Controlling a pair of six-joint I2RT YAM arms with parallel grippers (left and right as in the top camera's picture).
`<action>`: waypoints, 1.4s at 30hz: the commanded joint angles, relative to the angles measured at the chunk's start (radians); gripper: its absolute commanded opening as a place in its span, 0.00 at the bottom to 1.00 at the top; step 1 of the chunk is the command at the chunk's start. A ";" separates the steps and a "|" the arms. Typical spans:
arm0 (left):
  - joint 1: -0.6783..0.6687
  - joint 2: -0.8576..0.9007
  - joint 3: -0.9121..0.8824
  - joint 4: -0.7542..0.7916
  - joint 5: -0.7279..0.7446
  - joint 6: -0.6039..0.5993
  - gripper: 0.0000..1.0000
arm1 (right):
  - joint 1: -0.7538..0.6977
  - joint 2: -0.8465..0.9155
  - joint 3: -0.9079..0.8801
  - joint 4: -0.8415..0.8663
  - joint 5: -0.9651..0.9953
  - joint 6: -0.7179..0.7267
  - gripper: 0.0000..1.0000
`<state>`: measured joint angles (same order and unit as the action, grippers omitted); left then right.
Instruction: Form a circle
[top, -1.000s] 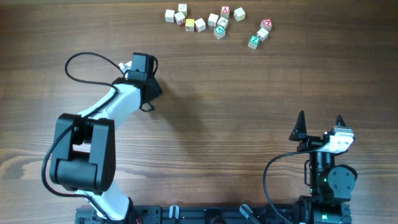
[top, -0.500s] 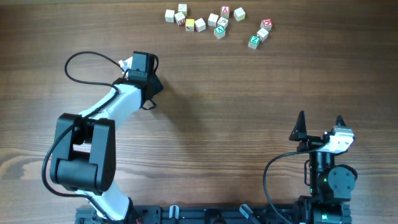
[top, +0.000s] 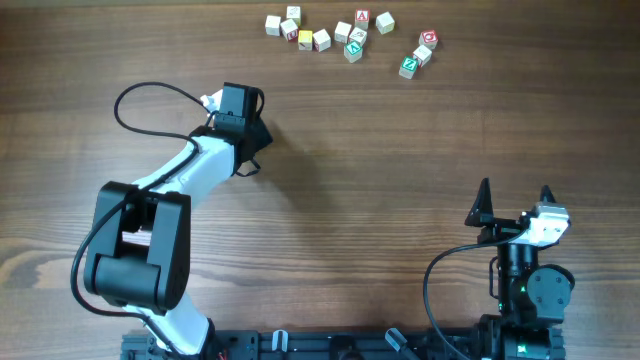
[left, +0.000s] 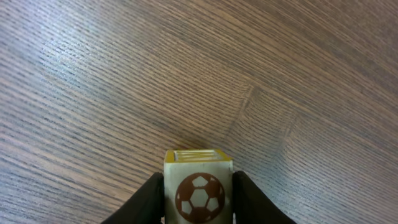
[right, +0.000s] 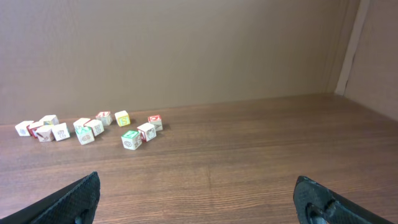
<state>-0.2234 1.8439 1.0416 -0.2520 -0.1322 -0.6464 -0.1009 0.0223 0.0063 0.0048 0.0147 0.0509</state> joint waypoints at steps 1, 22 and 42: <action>0.001 0.003 -0.008 0.006 0.000 -0.049 0.37 | -0.003 -0.005 -0.001 0.002 -0.016 0.002 1.00; 0.001 -0.170 -0.002 -0.091 -0.019 -0.169 0.89 | -0.003 -0.003 -0.001 0.002 -0.016 0.002 1.00; 0.003 -1.122 0.023 -0.669 -0.131 -0.048 1.00 | -0.003 -0.002 -0.001 0.047 -0.161 0.179 1.00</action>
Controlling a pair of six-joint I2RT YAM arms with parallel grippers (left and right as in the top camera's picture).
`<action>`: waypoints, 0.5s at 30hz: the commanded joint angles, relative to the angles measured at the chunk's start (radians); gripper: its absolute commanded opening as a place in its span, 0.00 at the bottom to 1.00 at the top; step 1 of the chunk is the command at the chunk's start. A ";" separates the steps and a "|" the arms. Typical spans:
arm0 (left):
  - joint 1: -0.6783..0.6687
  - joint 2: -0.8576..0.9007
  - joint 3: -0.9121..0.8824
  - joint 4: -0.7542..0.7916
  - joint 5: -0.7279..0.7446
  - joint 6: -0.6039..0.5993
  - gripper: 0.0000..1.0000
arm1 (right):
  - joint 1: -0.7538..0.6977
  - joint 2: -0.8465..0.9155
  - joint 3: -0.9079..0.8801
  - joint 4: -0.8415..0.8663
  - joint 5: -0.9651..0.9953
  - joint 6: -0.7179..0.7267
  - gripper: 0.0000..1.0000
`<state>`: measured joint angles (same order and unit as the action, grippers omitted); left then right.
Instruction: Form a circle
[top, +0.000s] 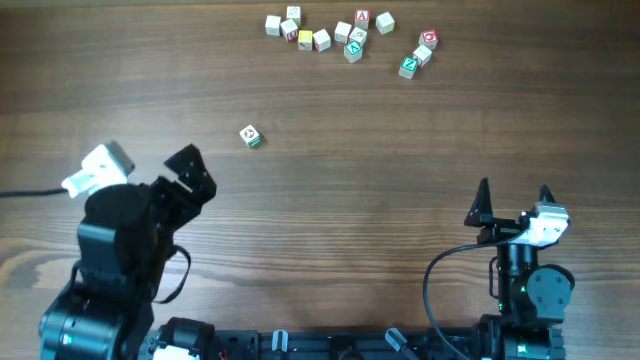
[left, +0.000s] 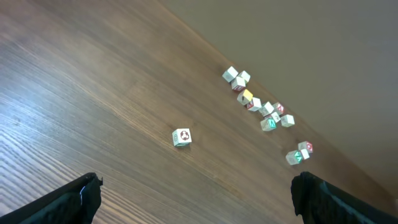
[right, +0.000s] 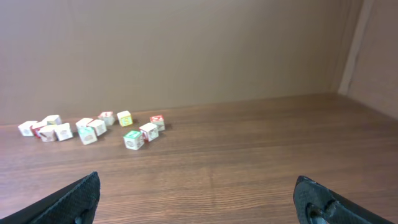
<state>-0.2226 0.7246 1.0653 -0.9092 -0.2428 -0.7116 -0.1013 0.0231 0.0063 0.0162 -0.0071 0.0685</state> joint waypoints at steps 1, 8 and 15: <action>0.003 0.004 0.000 -0.018 -0.020 0.017 1.00 | -0.003 -0.002 -0.001 0.037 -0.227 0.291 1.00; 0.003 0.088 0.000 -0.070 -0.020 0.017 1.00 | -0.003 -0.002 -0.001 0.141 -0.365 0.920 1.00; 0.003 0.191 0.000 -0.077 -0.020 0.017 1.00 | -0.003 0.166 0.133 0.311 -0.458 0.579 0.99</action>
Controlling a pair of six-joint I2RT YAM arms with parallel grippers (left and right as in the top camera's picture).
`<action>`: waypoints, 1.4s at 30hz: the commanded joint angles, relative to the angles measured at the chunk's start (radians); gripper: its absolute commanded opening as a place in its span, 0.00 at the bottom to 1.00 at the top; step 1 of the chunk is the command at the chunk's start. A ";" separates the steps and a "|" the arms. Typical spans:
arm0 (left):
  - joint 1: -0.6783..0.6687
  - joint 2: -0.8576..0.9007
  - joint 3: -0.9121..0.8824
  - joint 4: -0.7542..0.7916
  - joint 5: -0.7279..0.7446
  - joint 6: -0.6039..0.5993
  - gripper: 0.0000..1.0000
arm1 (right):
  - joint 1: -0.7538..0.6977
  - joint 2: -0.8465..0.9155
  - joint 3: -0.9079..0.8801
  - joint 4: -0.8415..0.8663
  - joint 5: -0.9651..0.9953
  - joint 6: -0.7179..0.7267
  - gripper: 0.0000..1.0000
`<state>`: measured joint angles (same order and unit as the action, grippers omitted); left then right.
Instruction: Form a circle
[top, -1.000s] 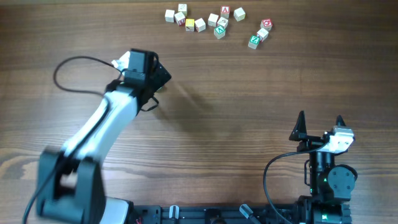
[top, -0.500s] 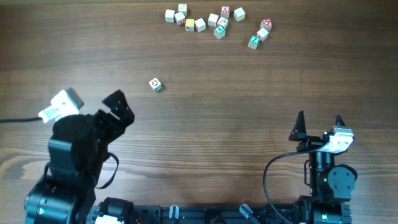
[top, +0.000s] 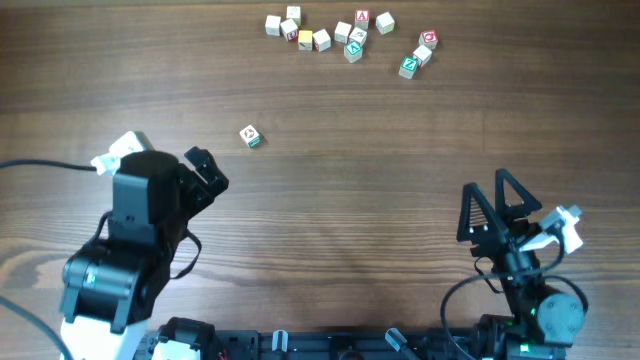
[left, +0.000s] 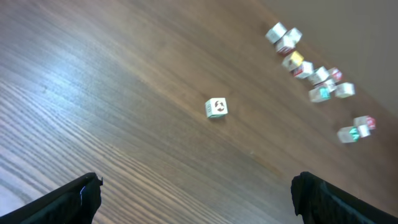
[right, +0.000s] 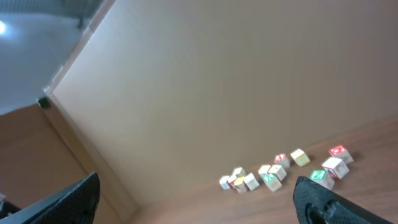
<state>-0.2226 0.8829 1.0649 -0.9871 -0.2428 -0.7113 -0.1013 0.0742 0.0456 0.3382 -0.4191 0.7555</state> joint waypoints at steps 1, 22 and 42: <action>0.003 0.044 0.000 0.002 -0.020 0.016 1.00 | -0.003 0.177 0.124 -0.010 -0.045 -0.132 1.00; 0.003 0.266 0.000 0.006 -0.020 0.016 1.00 | 0.205 1.788 1.357 -0.351 0.105 -0.386 0.99; 0.003 0.266 0.000 0.006 -0.020 0.016 1.00 | 0.230 2.389 1.970 -0.825 0.427 -0.082 0.84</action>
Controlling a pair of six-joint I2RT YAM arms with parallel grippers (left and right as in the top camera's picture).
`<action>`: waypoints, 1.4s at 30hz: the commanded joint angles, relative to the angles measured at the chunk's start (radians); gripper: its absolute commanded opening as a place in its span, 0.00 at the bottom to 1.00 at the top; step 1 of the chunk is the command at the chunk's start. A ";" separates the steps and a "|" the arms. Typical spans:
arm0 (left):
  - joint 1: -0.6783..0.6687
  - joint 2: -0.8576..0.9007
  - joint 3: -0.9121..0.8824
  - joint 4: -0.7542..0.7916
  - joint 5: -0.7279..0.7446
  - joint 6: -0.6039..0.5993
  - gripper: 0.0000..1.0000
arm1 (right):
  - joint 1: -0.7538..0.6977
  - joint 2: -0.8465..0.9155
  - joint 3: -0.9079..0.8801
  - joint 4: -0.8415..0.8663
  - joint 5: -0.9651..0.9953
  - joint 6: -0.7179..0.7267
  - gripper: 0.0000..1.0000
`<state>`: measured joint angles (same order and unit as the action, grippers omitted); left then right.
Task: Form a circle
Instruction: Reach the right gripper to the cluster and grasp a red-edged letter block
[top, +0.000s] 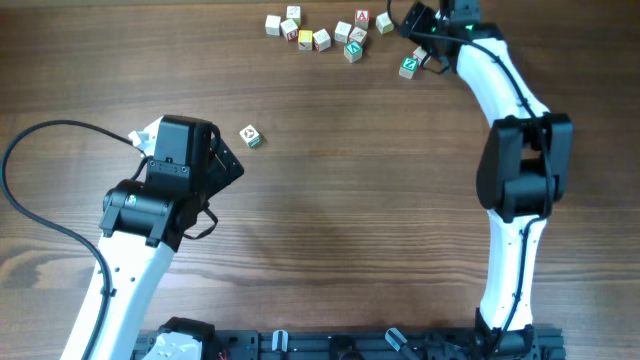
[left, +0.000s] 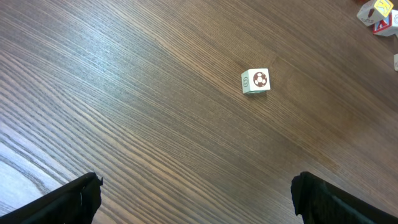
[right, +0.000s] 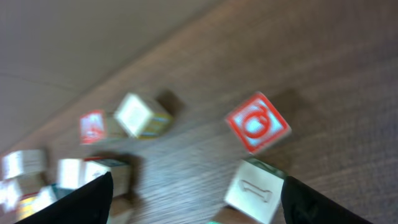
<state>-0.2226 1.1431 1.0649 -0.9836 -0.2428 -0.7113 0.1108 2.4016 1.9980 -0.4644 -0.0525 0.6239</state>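
Observation:
A white block with a soccer ball lies alone on the wood table; overhead this soccer-ball block is left of centre. My left gripper hangs open just short of it, its fingertips wide apart over bare wood. Several lettered blocks lie scattered at the far edge. My right gripper reaches over their right end, open. Between its fingertips sit a red-marked block and a white block.
The left arm's black cable loops across the table at the left. A green-marked block lies just under the right arm's forearm. The right wrist view is blurred.
My right arm was at the near right edge with its gripper raised; now it stretches to the far block cluster. The left gripper has shifted closer to the soccer-ball block, still open.
My left gripper was shut on the soccer-ball block at the table's middle left. Then the block lay alone and the left arm was back at the near left, open. The right arm stood parked, then tilted up, and now it is over the far cluster.

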 joint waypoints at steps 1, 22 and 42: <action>0.003 0.006 0.000 0.002 -0.020 0.016 1.00 | 0.018 0.063 0.018 -0.031 0.062 0.060 0.83; 0.003 0.006 0.000 -0.002 -0.020 0.016 1.00 | 0.021 0.043 0.019 0.005 0.123 -0.026 0.26; 0.003 0.006 0.000 -0.002 -0.020 0.016 1.00 | 0.225 -0.263 -0.097 -0.488 -0.570 -0.999 0.21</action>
<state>-0.2226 1.1427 1.0649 -0.9852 -0.2428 -0.7113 0.2886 2.1166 1.9549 -0.9531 -0.5320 -0.1875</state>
